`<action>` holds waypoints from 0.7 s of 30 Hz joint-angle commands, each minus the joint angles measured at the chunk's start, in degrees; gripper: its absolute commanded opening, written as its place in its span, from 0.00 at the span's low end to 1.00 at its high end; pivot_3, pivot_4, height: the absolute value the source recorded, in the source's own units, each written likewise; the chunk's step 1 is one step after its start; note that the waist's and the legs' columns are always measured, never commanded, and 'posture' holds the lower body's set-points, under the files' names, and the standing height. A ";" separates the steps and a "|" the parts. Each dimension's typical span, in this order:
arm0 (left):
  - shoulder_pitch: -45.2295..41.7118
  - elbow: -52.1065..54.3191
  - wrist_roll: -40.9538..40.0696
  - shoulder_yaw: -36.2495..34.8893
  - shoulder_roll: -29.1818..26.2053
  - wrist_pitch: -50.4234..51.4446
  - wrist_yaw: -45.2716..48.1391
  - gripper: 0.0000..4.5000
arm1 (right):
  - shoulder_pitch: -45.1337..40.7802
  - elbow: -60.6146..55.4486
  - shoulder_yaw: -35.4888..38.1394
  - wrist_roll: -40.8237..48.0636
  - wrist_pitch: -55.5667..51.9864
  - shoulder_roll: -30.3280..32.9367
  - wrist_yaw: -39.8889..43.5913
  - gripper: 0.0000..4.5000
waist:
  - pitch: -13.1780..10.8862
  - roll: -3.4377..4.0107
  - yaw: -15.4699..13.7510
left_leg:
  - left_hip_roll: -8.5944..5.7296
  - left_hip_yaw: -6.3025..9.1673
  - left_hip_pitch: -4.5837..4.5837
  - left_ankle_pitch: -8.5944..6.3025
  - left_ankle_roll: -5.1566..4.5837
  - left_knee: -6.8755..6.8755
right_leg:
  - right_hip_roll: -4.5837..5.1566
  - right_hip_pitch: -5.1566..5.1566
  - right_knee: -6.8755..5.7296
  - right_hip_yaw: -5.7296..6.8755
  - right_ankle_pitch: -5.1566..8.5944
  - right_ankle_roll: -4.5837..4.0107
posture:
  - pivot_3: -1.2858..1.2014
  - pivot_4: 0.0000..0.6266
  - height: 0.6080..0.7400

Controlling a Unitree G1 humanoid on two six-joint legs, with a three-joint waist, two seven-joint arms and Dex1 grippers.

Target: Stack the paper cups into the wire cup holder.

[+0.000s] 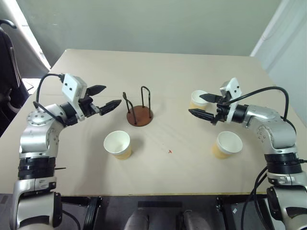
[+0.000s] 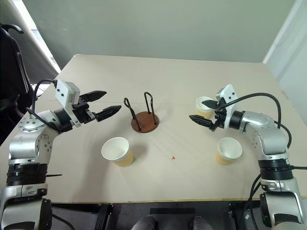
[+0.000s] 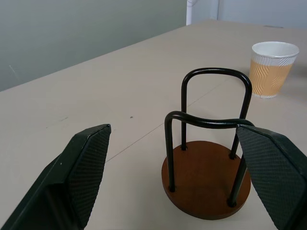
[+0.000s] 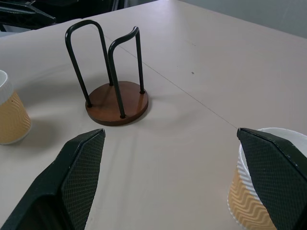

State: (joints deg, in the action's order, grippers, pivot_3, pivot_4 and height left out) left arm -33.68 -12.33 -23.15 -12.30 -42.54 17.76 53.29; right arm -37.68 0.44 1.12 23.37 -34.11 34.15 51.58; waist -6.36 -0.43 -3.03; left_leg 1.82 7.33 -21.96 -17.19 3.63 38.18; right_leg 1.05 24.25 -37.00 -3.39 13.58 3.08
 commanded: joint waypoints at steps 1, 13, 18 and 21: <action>-0.96 1.57 -0.30 -0.55 -0.37 -0.15 -0.21 1.00 | -0.75 -1.64 0.50 -0.03 0.69 1.18 0.42 0.99 | 0.00 0.00 -0.01 | 0.00 0.00 0.00 0.00 0.00 0.00 | 0.00 0.00 0.00 0.00 0.00 0.00 | 0.52 0.24 1.00; -2.30 0.00 -0.27 0.93 -0.49 0.14 2.60 1.00 | -0.75 -2.37 0.48 0.99 -1.15 2.76 1.74 0.99 | 0.00 0.00 -0.06 | -0.01 0.00 0.00 0.00 0.00 0.01 | 0.00 -0.01 0.00 0.00 0.00 0.00 | 0.52 0.24 1.00; -2.53 -0.14 -0.72 2.47 -1.73 1.69 6.41 1.00 | -0.63 -3.42 0.69 1.36 -2.35 3.08 1.99 0.99 | 0.00 0.00 -0.02 | 0.00 0.00 0.00 0.00 0.00 0.01 | 0.00 -0.01 0.00 0.00 0.00 0.00 | 0.52 0.24 1.00; -1.43 1.41 -1.89 3.26 -2.64 4.14 9.43 1.00 | -0.33 -4.26 1.02 1.78 -3.27 3.37 2.13 0.99 | 0.00 0.00 0.00 | 0.00 -0.01 0.00 0.00 0.00 0.01 | 0.00 -0.01 0.00 -0.01 0.00 0.00 | 0.52 0.24 1.00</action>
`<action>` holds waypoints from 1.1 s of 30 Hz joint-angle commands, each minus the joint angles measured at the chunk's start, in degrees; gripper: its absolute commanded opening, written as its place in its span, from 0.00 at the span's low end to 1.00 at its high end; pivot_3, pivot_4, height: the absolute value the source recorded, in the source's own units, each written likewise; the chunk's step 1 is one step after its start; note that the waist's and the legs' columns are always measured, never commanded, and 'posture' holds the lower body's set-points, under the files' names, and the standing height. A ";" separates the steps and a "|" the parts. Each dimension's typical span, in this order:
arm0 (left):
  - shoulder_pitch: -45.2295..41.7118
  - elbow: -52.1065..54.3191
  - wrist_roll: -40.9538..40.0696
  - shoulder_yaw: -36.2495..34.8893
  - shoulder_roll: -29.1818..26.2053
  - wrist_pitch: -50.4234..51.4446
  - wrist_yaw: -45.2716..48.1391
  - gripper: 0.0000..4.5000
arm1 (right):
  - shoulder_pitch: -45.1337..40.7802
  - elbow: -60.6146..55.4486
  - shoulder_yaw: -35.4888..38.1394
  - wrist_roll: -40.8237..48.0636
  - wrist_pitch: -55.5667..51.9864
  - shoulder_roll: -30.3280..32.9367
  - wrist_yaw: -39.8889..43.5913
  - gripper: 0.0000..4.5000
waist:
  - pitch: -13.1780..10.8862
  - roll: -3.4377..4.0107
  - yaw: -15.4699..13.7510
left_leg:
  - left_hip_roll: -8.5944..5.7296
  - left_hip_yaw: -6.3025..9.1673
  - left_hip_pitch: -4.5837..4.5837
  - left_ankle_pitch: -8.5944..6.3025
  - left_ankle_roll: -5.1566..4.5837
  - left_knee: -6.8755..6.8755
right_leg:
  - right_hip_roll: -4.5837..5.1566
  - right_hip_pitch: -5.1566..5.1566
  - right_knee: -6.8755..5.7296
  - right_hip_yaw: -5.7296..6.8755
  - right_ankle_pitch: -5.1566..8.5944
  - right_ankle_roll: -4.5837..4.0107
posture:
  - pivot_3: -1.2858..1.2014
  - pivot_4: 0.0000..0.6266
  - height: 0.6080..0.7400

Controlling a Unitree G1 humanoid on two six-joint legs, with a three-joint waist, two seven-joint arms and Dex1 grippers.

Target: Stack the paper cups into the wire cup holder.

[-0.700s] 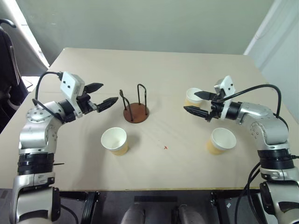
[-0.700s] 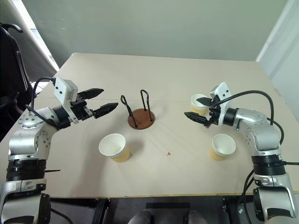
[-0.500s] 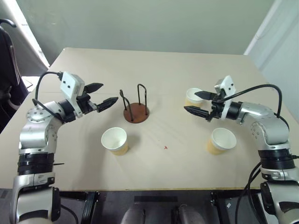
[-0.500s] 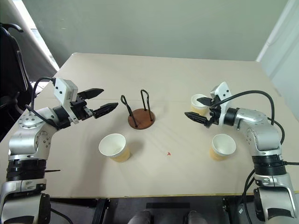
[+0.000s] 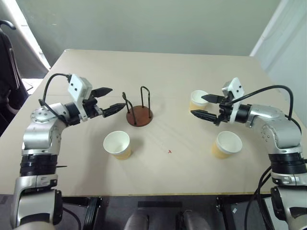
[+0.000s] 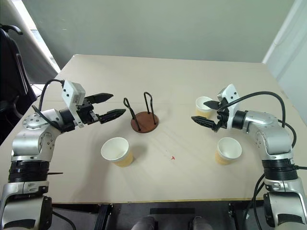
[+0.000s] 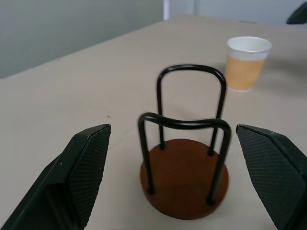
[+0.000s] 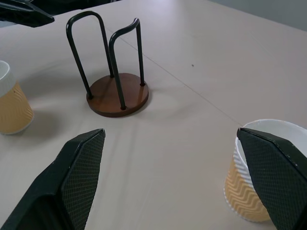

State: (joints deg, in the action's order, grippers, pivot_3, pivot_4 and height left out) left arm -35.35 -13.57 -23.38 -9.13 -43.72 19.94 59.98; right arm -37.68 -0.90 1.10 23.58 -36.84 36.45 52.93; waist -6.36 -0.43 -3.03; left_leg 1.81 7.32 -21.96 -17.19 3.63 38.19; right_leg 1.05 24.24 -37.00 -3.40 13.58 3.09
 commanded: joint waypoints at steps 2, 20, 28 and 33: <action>1.62 4.65 -2.90 0.82 -2.44 4.55 5.53 1.00 | 0.01 -3.43 1.10 1.86 -1.04 1.39 0.93 0.99 | 0.00 0.00 0.02 | 0.00 0.00 0.00 0.00 0.00 -0.01 | 0.00 0.00 0.00 0.00 0.00 0.00 | 0.52 0.24 1.00; 0.48 1.95 0.30 2.23 1.61 2.14 1.53 1.00 | -1.66 -7.86 1.53 7.16 -3.67 3.94 6.23 0.99 | 0.00 0.00 0.06 | 0.00 -0.01 0.01 0.01 -0.01 0.04 | -0.01 -0.03 0.00 0.01 0.00 0.01 | 0.52 0.24 1.00; -1.29 -0.12 0.71 3.45 2.54 1.74 2.66 1.00 | -4.68 -8.00 0.11 6.84 -3.36 6.00 8.92 0.99 | 0.00 -0.01 0.05 | 0.00 0.02 0.02 0.01 -0.01 0.06 | -0.01 -0.06 0.00 0.01 0.00 0.01 | 0.52 0.24 1.00; -3.11 -1.43 2.00 4.08 3.91 0.37 1.72 1.00 | -5.24 -8.17 0.18 6.88 -3.59 5.74 8.88 0.99 | 0.00 -0.01 -0.05 | -0.01 0.03 0.01 0.01 -0.02 0.08 | -0.01 -0.06 0.00 0.02 0.00 0.01 | 0.52 0.24 1.00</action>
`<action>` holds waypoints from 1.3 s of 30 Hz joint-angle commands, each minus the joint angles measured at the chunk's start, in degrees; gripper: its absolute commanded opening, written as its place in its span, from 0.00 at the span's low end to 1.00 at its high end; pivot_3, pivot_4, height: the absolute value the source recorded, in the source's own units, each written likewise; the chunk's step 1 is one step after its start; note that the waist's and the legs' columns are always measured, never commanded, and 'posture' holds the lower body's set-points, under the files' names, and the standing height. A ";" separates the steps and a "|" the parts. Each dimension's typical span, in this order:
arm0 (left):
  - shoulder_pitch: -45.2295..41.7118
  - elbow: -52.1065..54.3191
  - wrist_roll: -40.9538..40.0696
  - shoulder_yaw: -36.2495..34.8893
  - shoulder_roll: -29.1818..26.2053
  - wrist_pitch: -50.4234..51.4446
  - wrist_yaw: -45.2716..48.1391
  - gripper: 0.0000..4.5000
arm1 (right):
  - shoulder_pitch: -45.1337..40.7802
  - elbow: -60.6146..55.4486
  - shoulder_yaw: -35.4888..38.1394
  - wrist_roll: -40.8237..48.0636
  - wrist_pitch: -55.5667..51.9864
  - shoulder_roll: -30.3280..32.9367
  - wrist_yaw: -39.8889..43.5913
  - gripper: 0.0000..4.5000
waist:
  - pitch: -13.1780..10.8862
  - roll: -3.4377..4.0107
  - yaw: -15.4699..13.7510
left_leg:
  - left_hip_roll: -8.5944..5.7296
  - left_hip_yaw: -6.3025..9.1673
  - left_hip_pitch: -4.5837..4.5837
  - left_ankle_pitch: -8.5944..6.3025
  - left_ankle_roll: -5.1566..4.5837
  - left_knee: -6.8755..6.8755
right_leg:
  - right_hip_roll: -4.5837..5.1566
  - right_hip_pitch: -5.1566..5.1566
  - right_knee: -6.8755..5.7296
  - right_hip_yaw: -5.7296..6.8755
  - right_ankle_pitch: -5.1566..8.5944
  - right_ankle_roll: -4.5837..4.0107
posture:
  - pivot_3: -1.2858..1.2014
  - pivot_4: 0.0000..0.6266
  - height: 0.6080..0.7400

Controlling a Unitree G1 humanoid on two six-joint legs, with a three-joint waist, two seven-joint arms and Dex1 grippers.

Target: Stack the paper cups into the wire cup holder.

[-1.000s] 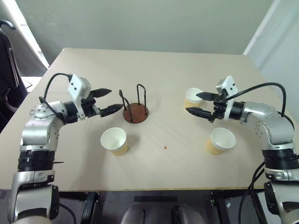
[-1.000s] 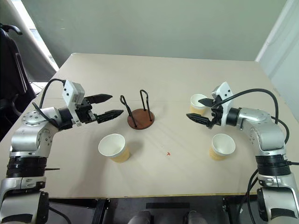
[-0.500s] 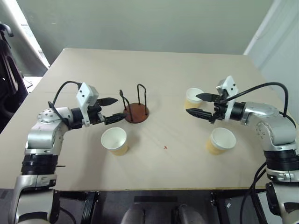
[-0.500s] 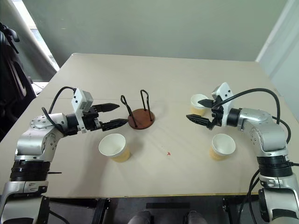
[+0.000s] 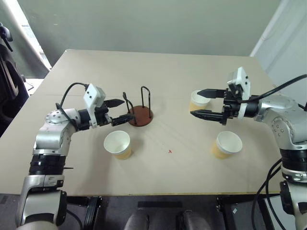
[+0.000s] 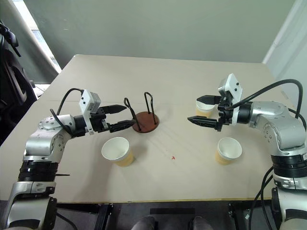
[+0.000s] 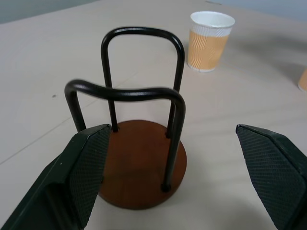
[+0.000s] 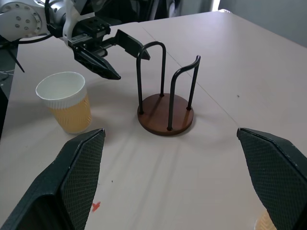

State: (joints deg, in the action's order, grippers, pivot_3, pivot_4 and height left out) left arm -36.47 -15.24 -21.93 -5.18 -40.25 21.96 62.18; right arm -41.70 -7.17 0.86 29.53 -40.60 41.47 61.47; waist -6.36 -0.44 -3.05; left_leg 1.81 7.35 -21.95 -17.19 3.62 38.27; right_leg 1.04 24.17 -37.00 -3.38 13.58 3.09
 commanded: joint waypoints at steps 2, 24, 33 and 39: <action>-2.87 -0.23 1.11 0.56 1.44 -2.24 -1.20 1.00 | -1.10 -2.12 0.43 0.97 0.12 0.58 0.15 0.99 | 0.00 0.00 -0.08 | 0.00 0.00 0.00 0.00 0.00 0.01 | 0.00 0.00 0.00 0.00 0.00 0.00 | 0.52 0.24 1.00; -2.33 -1.46 3.21 3.07 3.38 -4.45 0.57 0.00 | 0.02 -3.04 0.49 0.97 -0.10 -0.29 -1.32 1.00 | 0.00 0.00 -0.10 | 0.00 -0.01 0.01 0.00 -0.01 0.03 | -0.01 -0.03 0.00 0.00 -0.01 0.01 | 0.52 0.24 1.00; -6.19 -1.81 2.32 3.74 3.41 -4.41 4.86 0.00 | -0.29 -3.67 1.45 1.63 -0.77 1.12 -0.83 1.00 | 0.00 0.00 -0.14 | 0.00 0.00 0.00 0.00 -0.01 0.04 | -0.01 -0.03 0.00 0.00 -0.01 0.02 | 0.52 0.24 1.00; -10.28 -0.40 1.42 8.41 5.73 -3.65 12.45 0.00 | -0.37 -4.27 2.37 1.63 -1.00 2.78 -1.36 1.00 | 0.00 0.00 -0.38 | -0.01 0.00 0.00 0.00 -0.01 0.07 | 0.00 -0.06 0.02 0.00 -0.02 0.03 | 0.52 0.24 1.00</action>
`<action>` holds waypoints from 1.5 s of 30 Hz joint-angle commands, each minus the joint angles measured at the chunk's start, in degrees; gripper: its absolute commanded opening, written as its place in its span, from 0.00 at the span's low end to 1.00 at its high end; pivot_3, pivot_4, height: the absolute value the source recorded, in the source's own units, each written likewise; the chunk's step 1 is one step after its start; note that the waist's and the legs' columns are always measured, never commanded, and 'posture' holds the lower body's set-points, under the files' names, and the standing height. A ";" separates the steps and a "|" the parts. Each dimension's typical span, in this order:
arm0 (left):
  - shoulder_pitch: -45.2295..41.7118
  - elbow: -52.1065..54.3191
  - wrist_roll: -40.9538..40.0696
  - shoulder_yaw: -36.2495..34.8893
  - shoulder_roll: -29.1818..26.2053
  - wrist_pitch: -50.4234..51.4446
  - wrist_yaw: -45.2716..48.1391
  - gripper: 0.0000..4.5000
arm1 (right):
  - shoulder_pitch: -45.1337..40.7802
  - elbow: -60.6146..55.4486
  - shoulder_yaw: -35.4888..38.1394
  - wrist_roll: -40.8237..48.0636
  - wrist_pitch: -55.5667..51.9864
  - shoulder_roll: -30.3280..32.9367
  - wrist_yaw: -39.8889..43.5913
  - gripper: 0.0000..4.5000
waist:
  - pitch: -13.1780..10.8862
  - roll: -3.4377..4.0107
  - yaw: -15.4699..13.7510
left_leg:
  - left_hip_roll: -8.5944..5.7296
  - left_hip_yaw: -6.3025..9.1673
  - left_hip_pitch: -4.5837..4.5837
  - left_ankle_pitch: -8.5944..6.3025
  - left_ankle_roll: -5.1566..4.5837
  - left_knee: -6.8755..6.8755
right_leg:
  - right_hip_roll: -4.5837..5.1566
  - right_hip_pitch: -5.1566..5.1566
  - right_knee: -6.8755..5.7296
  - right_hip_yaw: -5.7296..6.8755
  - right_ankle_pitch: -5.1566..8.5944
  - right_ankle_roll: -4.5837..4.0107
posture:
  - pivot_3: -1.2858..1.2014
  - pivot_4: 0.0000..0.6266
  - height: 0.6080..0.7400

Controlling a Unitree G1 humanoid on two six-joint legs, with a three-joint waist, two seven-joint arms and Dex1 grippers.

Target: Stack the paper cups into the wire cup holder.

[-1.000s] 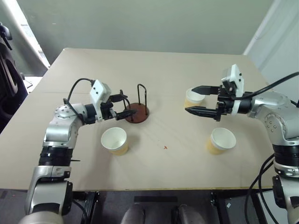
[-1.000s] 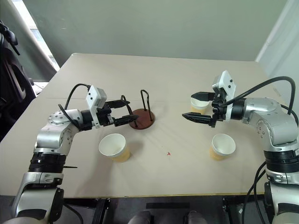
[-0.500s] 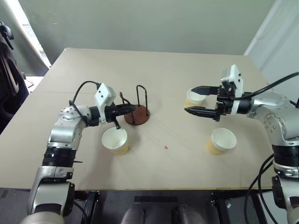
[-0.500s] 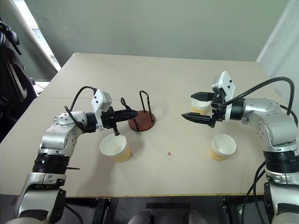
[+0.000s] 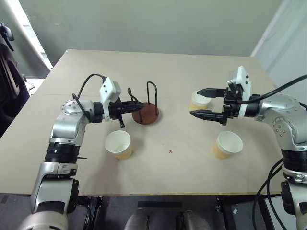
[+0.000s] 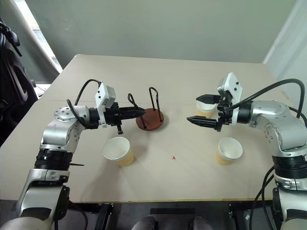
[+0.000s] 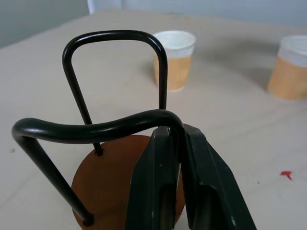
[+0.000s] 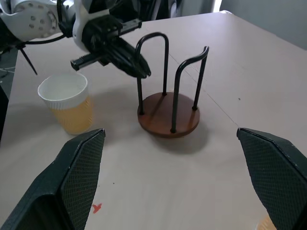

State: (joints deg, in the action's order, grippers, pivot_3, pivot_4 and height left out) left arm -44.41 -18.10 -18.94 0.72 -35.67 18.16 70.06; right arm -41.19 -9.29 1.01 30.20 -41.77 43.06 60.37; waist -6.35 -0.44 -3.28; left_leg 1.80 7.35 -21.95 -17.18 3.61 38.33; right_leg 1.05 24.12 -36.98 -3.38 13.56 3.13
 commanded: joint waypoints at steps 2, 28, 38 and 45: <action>-2.64 2.63 -1.42 4.69 1.77 0.40 7.61 0.00 | -1.29 -1.95 2.53 0.91 0.22 1.49 -0.84 1.00 | 0.00 0.00 -0.21 | -0.01 0.05 0.00 0.00 -0.01 0.05 | 0.01 -0.05 0.00 0.02 0.00 0.00 | 0.52 0.24 1.00; -6.80 -4.43 4.35 10.32 8.13 -6.44 11.52 0.00 | 5.06 -5.54 3.51 3.38 -1.16 11.31 3.46 1.00 | 0.00 0.00 -0.27 | -0.01 -0.04 -0.01 -0.05 -0.09 0.25 | 0.00 -0.18 0.02 -0.02 0.00 0.23 | 0.52 0.24 1.00; -5.78 -4.04 6.85 11.89 8.66 -8.76 9.80 0.00 | 5.00 -5.65 3.52 3.33 -0.91 10.71 3.10 1.00 | 0.00 0.00 -0.29 | -0.01 -0.02 -0.01 -0.05 -0.10 0.30 | 0.00 -0.20 0.02 -0.01 0.00 0.25 | 0.52 0.24 1.00; -5.50 -5.41 5.79 10.63 10.62 -8.96 8.87 0.40 | 5.21 -5.58 3.33 3.14 -0.40 10.51 3.00 1.00 | 0.00 0.00 -0.34 | -0.02 -0.03 -0.02 -0.07 -0.13 0.37 | 0.00 -0.23 0.01 -0.01 -0.01 0.28 | 0.52 0.24 1.00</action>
State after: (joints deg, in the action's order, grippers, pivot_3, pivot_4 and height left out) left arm -49.51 -24.25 -12.04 12.54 -25.63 10.01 79.42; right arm -35.35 -13.94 3.47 33.43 -43.17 53.11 63.54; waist -6.35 -0.44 -3.63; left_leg 1.78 7.32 -21.97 -17.25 3.48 38.71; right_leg 1.04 23.87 -36.97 -3.39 13.56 3.41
